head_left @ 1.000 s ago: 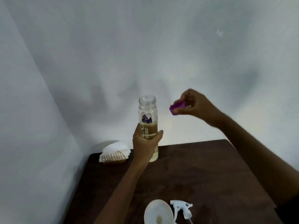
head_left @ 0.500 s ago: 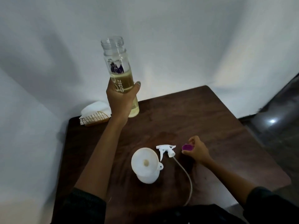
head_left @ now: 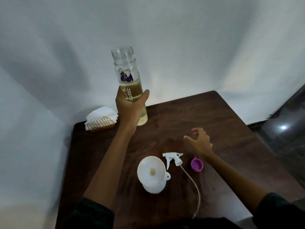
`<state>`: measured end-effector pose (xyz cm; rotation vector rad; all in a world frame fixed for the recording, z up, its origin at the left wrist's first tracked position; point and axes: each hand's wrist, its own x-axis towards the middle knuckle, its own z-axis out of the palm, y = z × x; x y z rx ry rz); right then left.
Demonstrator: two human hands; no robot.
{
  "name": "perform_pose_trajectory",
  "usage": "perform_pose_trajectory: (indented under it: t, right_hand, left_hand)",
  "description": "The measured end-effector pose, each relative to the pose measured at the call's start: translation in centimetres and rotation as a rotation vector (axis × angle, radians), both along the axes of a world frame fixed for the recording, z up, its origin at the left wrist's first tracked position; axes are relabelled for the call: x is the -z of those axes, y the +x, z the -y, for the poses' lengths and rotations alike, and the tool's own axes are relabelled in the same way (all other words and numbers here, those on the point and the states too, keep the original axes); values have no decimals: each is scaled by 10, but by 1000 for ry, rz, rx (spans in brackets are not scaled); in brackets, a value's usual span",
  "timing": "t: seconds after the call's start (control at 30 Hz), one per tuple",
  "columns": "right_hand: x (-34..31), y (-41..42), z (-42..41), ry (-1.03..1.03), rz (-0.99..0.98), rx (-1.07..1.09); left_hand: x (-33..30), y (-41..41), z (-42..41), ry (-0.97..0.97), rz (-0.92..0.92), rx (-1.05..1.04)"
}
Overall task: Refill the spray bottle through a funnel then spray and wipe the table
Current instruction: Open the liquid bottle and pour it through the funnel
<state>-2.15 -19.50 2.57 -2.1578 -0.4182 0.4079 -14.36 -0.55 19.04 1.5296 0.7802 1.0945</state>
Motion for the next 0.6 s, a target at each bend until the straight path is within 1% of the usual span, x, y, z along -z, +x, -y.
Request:
perform_pose_trajectory:
  t: [0.07, 0.13, 0.23, 0.33, 0.43, 0.5, 0.6]
  right_hand:
    - [-34, 6, -25, 173, -76, -91]
    - [-75, 9, -50, 316, -107, -201]
    - [-136, 6, -82, 467, -128, -374]
    - [-182, -2, -103, 519, -131, -559]
    - [-209, -10, -120, 489, -106, -710]
    - [-220, -17, -131, 470, -102, -785]
    - [-230, -26, -145, 521, -114, -854]
  left_hand:
    - [0, 0, 1, 3, -5, 7]
    - [-1, 1, 1, -5, 15, 5]
    - [-3, 4, 3, 7, 9, -24]
    - [-6, 4, 2, 39, 38, -30]
    - [-9, 4, 0, 75, 46, -27]
    - [-11, 2, -2, 152, 12, -30]
    - [-13, 9, -5, 228, -82, -44]
